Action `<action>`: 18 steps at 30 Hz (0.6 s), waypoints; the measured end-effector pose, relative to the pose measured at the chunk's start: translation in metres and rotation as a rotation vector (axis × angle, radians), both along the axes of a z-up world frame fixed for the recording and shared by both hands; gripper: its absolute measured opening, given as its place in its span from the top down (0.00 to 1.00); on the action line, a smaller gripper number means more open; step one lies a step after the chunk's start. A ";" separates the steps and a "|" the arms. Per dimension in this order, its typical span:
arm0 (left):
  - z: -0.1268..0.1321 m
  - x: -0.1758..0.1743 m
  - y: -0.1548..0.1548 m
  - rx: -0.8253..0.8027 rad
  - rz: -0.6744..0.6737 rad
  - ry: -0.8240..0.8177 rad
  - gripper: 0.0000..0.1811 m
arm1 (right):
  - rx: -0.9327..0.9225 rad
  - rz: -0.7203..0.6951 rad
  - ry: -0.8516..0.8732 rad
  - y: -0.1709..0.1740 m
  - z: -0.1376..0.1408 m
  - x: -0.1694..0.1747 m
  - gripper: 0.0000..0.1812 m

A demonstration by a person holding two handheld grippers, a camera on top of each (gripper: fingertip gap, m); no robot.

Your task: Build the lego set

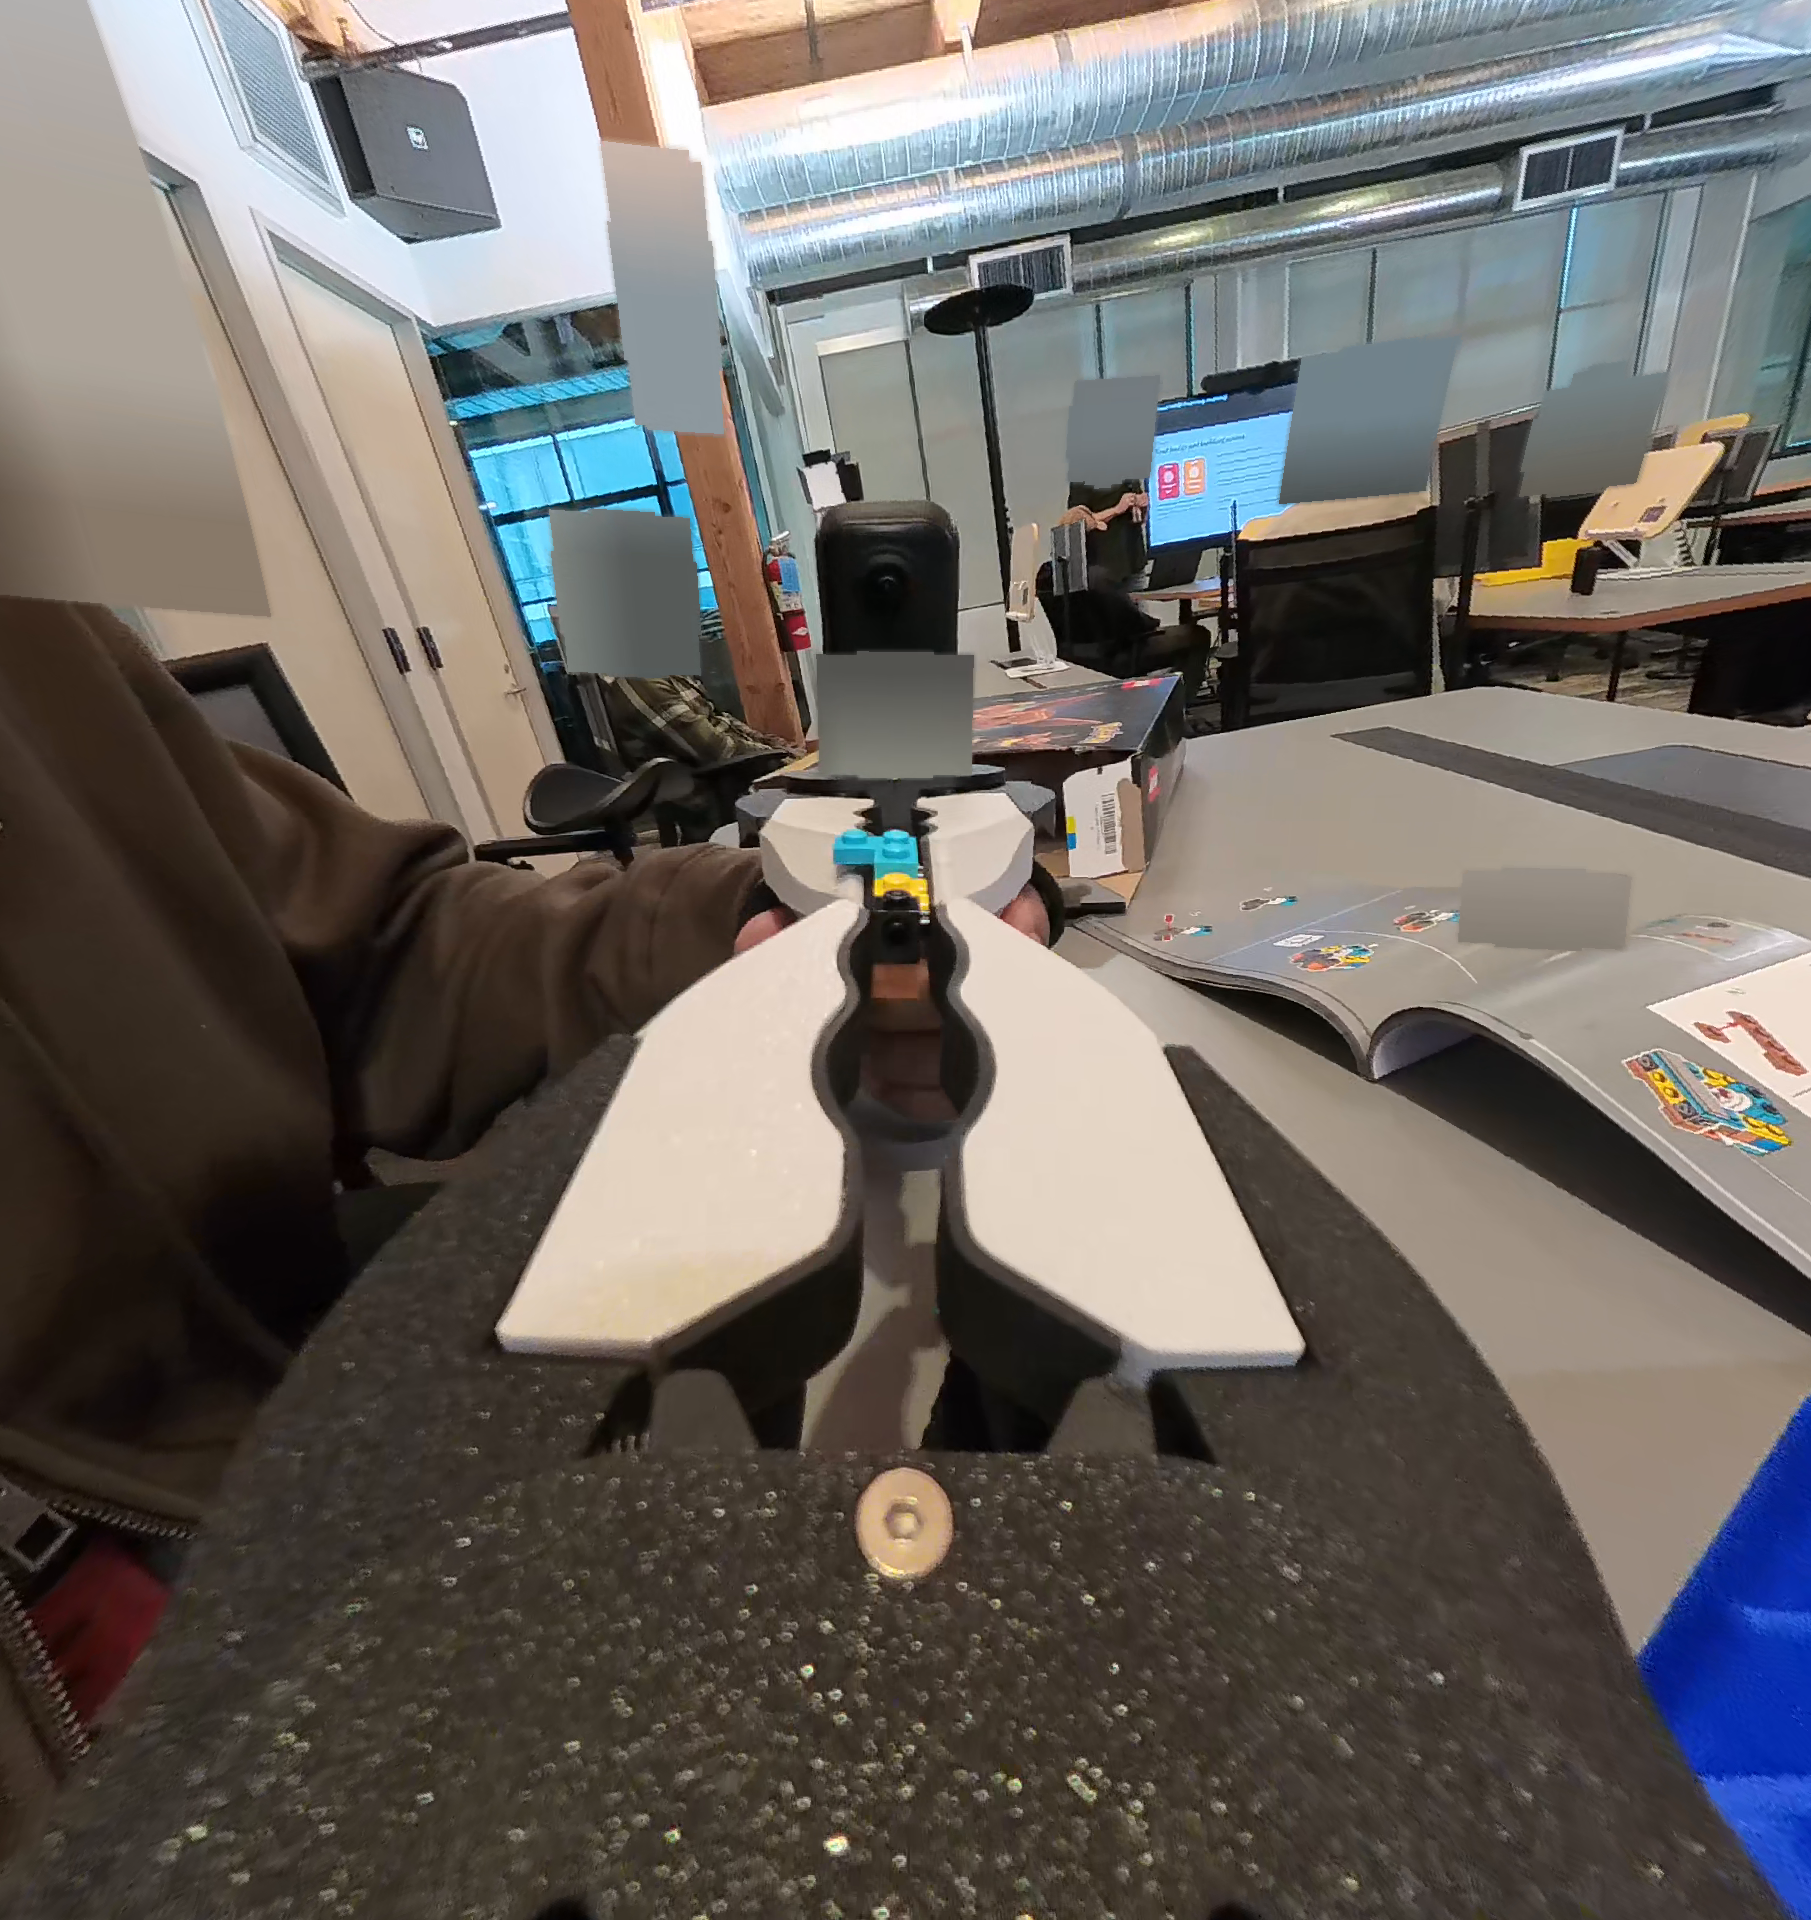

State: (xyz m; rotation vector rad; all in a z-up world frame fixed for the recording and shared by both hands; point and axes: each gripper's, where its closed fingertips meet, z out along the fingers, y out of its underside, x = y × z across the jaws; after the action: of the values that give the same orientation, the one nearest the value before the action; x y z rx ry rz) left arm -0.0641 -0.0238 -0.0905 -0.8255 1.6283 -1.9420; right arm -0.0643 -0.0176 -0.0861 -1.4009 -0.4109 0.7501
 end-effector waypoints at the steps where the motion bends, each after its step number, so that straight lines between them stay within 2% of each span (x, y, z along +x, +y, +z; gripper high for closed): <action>1: 0.000 0.000 0.000 0.001 0.000 0.003 0.94 | 0.000 -0.004 -0.004 0.000 0.000 0.000 0.95; 6: -0.002 0.003 0.005 0.048 0.041 0.006 0.95 | -0.006 -0.062 -0.053 0.004 -0.003 0.004 0.94; 11: 0.009 0.004 0.020 0.034 0.129 -0.033 0.95 | -0.029 -0.108 -0.115 0.006 -0.007 0.007 0.89; 14: 0.014 0.006 0.035 0.041 0.223 -0.059 0.95 | -0.024 -0.151 -0.195 0.003 -0.009 0.009 0.89; 15: 0.015 0.007 0.039 0.048 0.248 -0.062 0.95 | -0.022 -0.194 -0.224 0.004 -0.010 0.013 0.85; 18: 0.014 0.009 0.047 0.067 0.300 -0.066 0.95 | -0.060 -0.253 -0.383 0.003 -0.022 0.014 0.86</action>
State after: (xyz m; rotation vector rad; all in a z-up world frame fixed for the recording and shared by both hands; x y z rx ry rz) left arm -0.0548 0.0229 -0.0760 -0.9116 1.4309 -1.6801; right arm -0.0502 -0.0145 -0.1077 -1.6218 -0.4983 0.2878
